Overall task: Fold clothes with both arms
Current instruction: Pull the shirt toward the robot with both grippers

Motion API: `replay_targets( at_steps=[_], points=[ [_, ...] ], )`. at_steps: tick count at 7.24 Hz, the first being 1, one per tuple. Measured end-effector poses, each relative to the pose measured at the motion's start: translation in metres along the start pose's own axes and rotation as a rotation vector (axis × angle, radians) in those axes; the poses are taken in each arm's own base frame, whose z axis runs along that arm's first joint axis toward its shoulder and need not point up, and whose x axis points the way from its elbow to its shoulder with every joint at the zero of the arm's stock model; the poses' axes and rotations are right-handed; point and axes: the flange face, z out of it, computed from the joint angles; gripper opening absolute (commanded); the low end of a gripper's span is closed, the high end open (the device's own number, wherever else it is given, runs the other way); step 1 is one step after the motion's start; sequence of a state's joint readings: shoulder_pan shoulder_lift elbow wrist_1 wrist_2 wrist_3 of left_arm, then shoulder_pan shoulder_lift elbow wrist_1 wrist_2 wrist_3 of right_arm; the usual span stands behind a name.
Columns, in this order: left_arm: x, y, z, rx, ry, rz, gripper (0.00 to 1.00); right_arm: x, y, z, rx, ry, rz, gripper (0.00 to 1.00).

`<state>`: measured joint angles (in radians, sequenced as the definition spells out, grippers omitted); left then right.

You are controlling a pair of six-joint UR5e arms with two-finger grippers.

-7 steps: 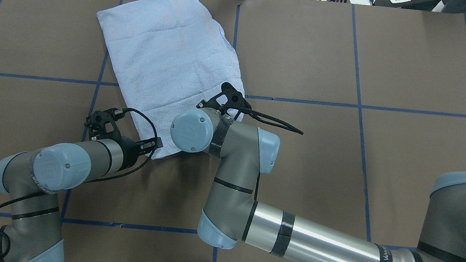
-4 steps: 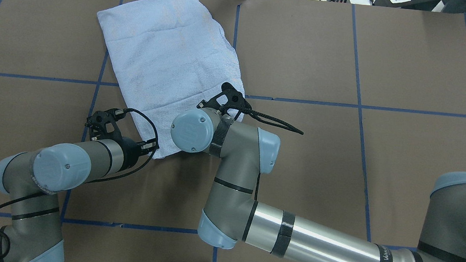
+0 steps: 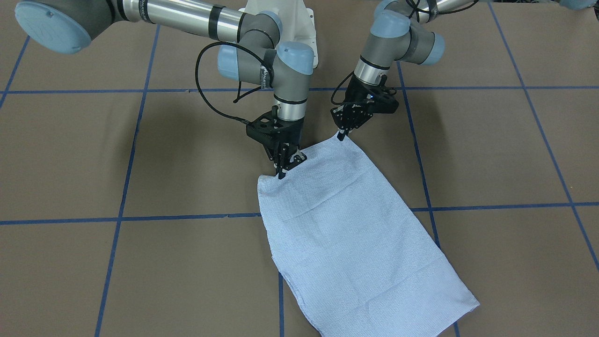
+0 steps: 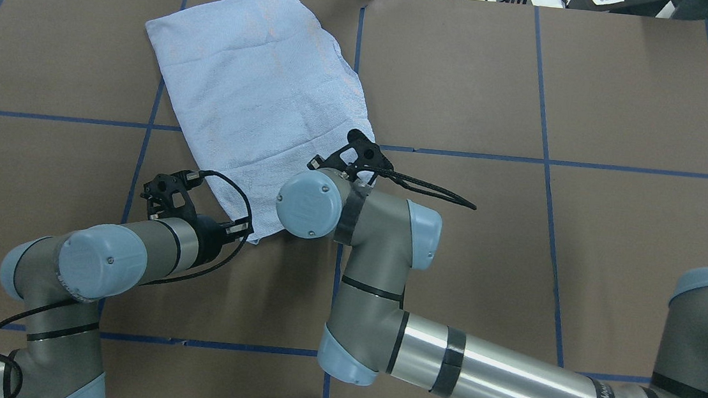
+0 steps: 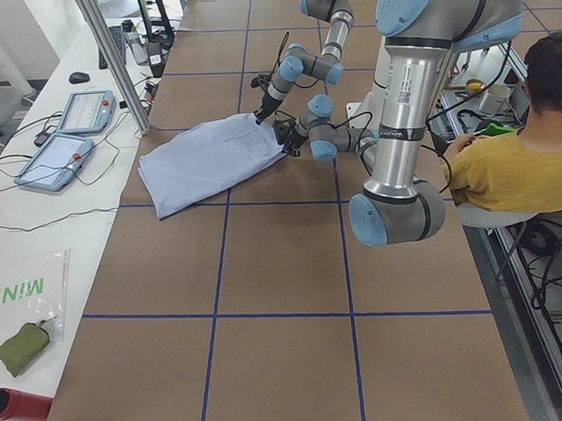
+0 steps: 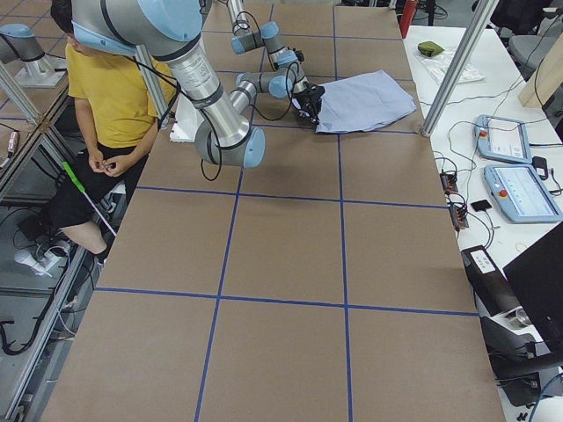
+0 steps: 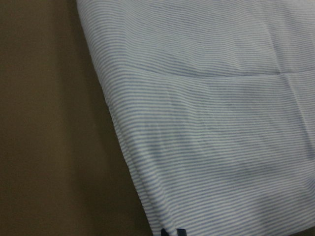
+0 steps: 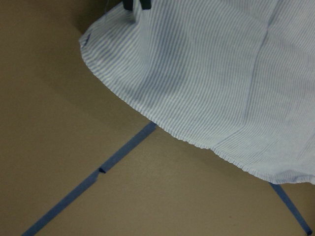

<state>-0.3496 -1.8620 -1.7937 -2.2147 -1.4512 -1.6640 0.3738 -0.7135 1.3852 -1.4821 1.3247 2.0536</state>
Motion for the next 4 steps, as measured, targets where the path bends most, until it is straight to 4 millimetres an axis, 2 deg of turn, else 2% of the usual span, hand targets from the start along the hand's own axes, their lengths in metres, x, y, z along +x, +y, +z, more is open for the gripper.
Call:
replay_targets(
  at_steps=[2,4],
  points=[
    [0.039,0.008,-0.014,-0.022,0.07,-0.006,0.0,0.037,-0.016,-0.016,-0.015,-0.038,-0.003,0.0],
    [0.064,0.031,-0.039,-0.065,0.128,-0.007,0.0,0.085,-0.016,-0.061,-0.047,-0.097,-0.025,0.0]
  ],
)
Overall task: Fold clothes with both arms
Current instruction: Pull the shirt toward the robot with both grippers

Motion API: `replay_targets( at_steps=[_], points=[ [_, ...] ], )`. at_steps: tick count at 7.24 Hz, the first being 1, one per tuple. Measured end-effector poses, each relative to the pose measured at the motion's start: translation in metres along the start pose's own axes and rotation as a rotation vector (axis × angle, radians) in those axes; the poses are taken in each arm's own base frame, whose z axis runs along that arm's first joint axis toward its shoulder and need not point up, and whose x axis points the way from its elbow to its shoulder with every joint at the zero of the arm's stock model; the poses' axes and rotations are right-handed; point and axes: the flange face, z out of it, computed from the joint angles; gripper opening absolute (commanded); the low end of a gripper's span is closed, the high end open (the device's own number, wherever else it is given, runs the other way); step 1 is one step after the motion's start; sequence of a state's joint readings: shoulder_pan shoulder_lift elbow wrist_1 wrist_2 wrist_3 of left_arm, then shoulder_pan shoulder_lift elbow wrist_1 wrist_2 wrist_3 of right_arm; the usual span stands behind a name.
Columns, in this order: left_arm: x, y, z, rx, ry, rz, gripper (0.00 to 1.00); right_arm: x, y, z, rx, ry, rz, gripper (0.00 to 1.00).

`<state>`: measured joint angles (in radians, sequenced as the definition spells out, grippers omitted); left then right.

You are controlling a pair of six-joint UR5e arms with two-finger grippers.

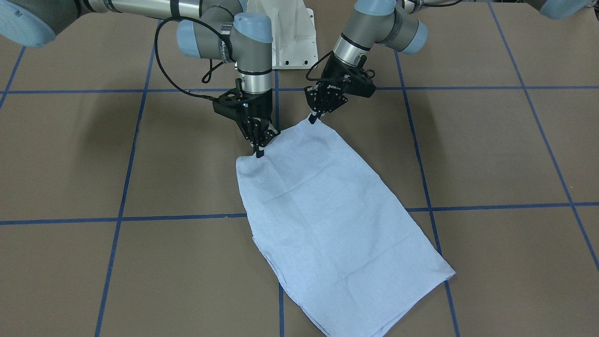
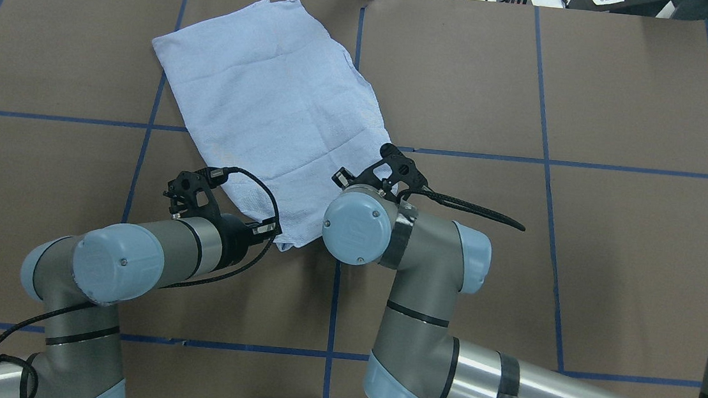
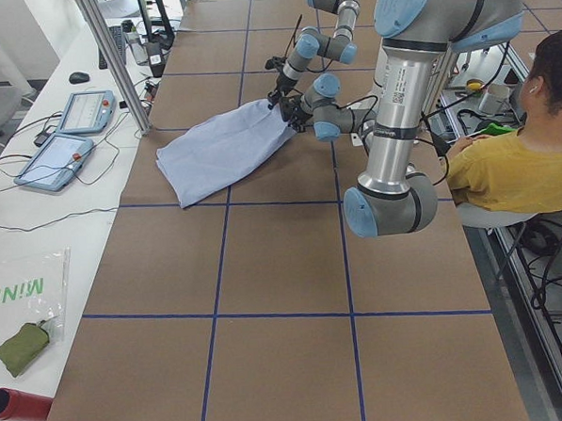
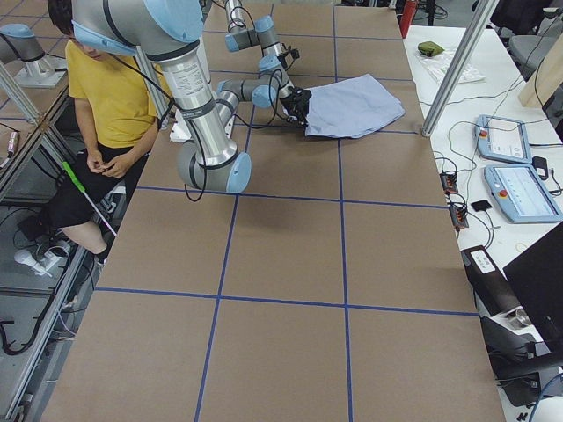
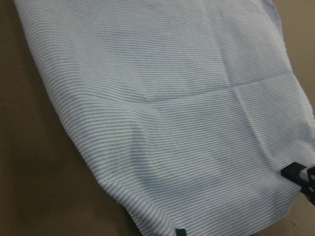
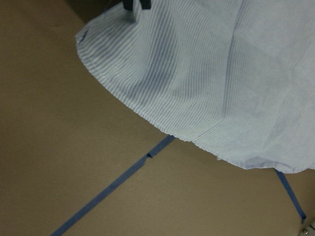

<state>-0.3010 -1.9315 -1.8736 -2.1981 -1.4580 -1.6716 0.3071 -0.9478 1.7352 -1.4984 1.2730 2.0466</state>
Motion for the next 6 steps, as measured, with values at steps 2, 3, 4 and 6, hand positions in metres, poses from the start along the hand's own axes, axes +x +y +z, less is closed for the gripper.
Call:
replay_targets(
  at_steps=[2,3,4,6],
  points=[
    [0.017,0.029,-0.02,-0.056,0.046,0.004,0.0,0.039,0.023,-0.075,-0.028,-0.029,-0.056,0.0],
    [0.027,0.042,-0.037,-0.085,0.075,0.006,0.0,0.052,0.039,-0.11,-0.043,-0.035,-0.082,0.0],
    [0.039,0.049,-0.063,-0.11,0.096,0.006,0.0,0.065,0.053,-0.139,-0.055,-0.033,-0.103,0.0],
    [0.059,0.05,-0.121,-0.166,0.083,0.013,0.0,0.085,0.066,-0.19,-0.077,-0.012,-0.131,0.0]
  ],
)
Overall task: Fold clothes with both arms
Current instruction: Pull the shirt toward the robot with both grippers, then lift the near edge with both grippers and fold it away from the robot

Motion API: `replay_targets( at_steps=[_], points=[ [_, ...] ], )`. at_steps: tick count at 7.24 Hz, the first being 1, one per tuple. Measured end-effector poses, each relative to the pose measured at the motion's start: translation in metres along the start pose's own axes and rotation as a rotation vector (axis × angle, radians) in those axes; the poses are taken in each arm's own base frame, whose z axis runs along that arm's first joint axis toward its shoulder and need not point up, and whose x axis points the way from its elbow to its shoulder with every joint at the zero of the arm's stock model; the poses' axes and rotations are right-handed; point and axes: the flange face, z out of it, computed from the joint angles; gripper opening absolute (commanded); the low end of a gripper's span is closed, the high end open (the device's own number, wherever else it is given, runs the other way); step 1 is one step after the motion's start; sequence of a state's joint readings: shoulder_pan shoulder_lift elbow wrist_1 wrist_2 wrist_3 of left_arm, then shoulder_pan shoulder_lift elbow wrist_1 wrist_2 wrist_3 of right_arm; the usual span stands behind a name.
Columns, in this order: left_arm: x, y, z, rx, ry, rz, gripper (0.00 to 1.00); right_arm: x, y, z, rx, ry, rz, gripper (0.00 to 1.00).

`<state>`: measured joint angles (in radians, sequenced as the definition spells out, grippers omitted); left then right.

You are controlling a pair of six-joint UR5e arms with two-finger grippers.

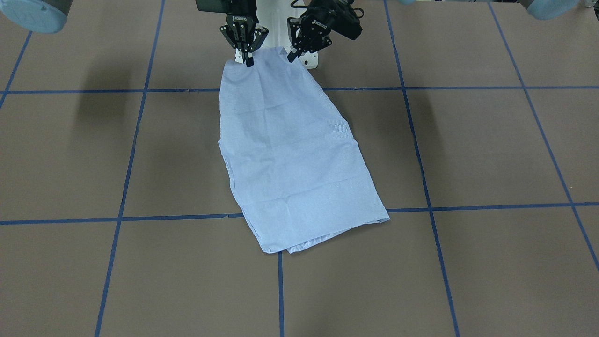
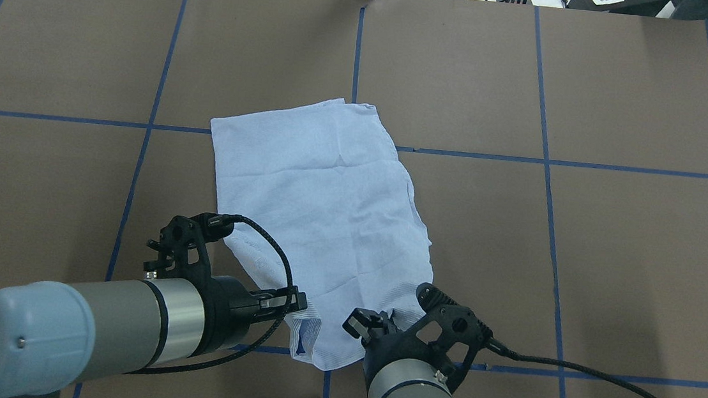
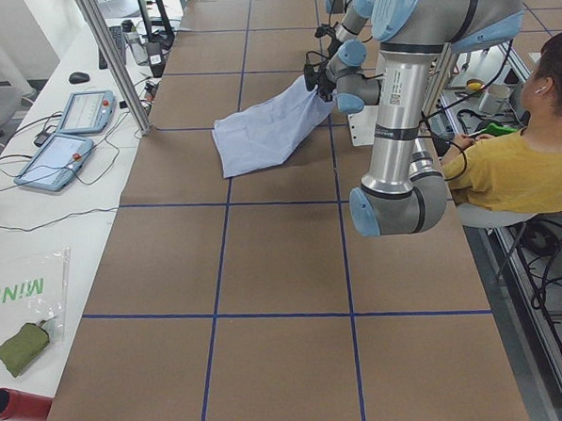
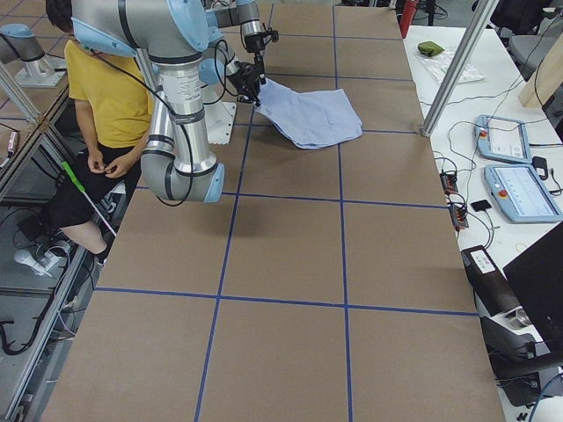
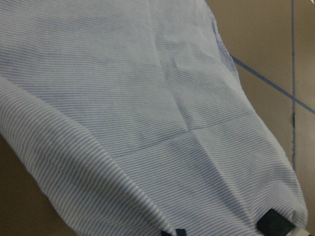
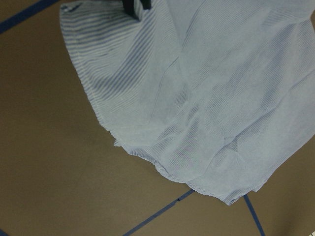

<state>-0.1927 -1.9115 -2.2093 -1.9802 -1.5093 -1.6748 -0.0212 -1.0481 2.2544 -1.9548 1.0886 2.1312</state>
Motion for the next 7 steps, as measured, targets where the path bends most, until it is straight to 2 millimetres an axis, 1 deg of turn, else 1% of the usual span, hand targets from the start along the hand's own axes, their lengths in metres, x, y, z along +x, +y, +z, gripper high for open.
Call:
replay_targets(
  at_steps=[1,2,3,5,7],
  points=[
    [0.007,0.002,-0.022,-0.025,-0.011,0.002,0.0,0.005,0.0,-0.017,-0.009,0.009,-0.008,0.0],
    [0.012,0.003,-0.038,-0.045,-0.018,0.004,0.0,0.007,-0.004,-0.026,-0.011,0.011,-0.009,0.0],
    [0.014,0.003,-0.046,-0.054,-0.022,0.006,0.0,0.005,-0.011,-0.029,-0.005,0.012,-0.005,0.0],
    [0.014,0.001,-0.049,-0.054,-0.029,0.012,0.0,-0.006,-0.026,-0.031,0.009,0.003,0.007,0.0],
    [0.016,-0.009,-0.051,-0.038,-0.028,0.022,0.0,-0.019,-0.044,-0.03,0.029,-0.004,0.008,0.0]
  ],
)
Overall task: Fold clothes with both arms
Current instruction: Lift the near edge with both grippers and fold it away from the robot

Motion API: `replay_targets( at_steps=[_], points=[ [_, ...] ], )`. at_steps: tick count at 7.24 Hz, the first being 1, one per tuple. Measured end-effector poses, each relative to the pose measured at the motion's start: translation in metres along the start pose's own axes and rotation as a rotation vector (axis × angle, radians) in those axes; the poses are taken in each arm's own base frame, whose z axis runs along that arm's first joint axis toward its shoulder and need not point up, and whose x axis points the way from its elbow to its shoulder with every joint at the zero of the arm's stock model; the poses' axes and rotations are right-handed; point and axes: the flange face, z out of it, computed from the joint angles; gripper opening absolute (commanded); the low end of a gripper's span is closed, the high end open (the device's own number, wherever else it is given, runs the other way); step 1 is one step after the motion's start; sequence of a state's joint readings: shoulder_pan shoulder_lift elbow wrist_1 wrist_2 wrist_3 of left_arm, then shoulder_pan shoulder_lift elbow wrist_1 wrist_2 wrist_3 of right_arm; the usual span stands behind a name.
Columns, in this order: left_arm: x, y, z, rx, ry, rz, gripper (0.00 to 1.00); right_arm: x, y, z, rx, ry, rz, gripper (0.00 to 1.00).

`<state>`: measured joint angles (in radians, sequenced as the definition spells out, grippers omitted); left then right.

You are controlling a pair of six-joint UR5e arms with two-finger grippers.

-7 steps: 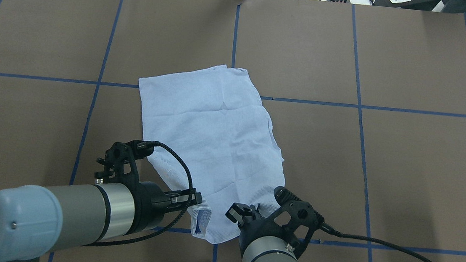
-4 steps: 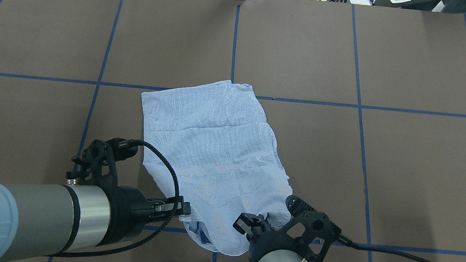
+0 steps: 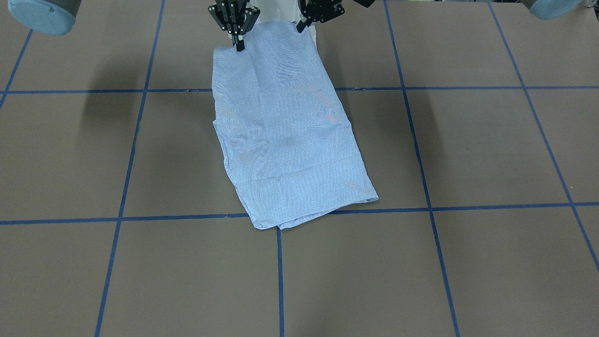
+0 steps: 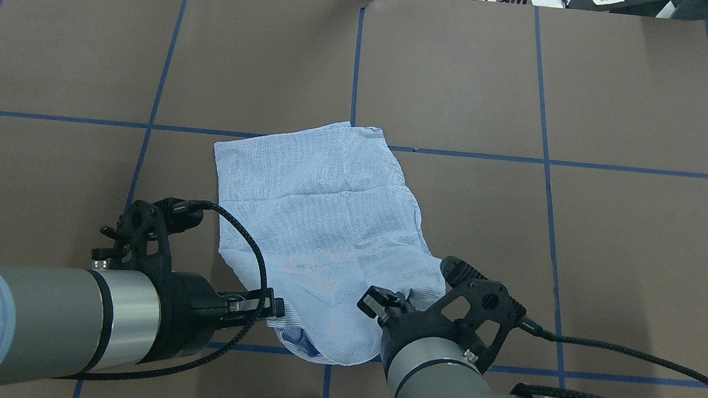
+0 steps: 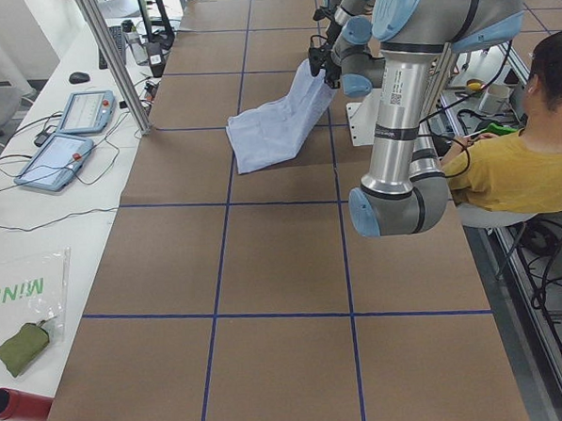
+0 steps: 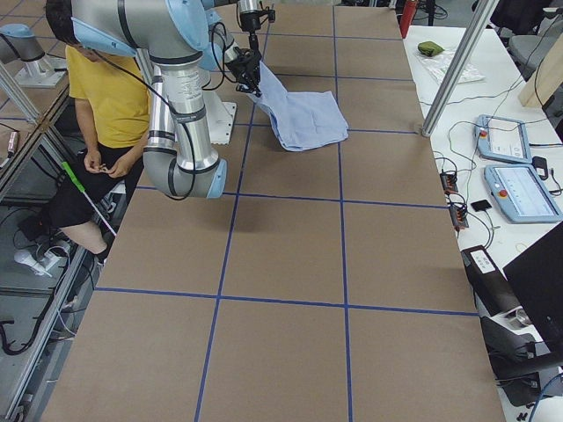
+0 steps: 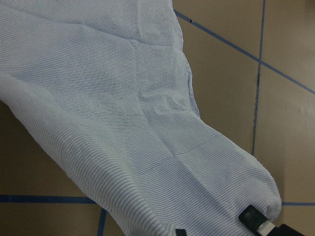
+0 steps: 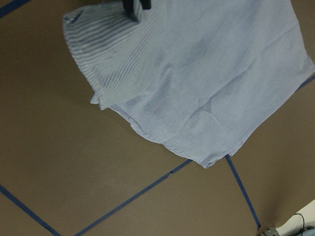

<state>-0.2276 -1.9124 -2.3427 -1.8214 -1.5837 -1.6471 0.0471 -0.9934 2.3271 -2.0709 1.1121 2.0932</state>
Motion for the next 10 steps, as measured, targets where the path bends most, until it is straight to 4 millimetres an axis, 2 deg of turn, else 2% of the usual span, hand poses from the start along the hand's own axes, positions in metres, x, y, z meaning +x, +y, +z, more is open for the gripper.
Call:
replay_targets(
  at_steps=[2,4,5,7,8,10],
  points=[
    [-0.005,-0.024,0.004,0.044,-0.028,0.02,0.0,-0.028,-0.025,0.017,0.053,0.01,0.005,0.0],
    [-0.014,-0.066,0.012,0.129,-0.092,0.062,0.0,-0.066,-0.05,0.046,0.109,0.035,-0.001,0.0],
    [-0.021,-0.09,0.016,0.172,-0.125,0.083,0.0,-0.082,-0.059,0.069,0.134,0.035,-0.006,0.0],
    [-0.037,-0.135,0.039,0.239,-0.208,0.122,0.0,-0.116,-0.073,0.136,0.179,0.03,-0.031,0.0],
    [-0.045,-0.158,0.05,0.265,-0.246,0.151,0.0,-0.134,-0.079,0.16,0.199,0.037,-0.043,0.0],
    [-0.064,-0.196,0.088,0.293,-0.304,0.181,0.0,-0.169,-0.083,0.204,0.226,0.055,-0.072,0.0]
  ],
)
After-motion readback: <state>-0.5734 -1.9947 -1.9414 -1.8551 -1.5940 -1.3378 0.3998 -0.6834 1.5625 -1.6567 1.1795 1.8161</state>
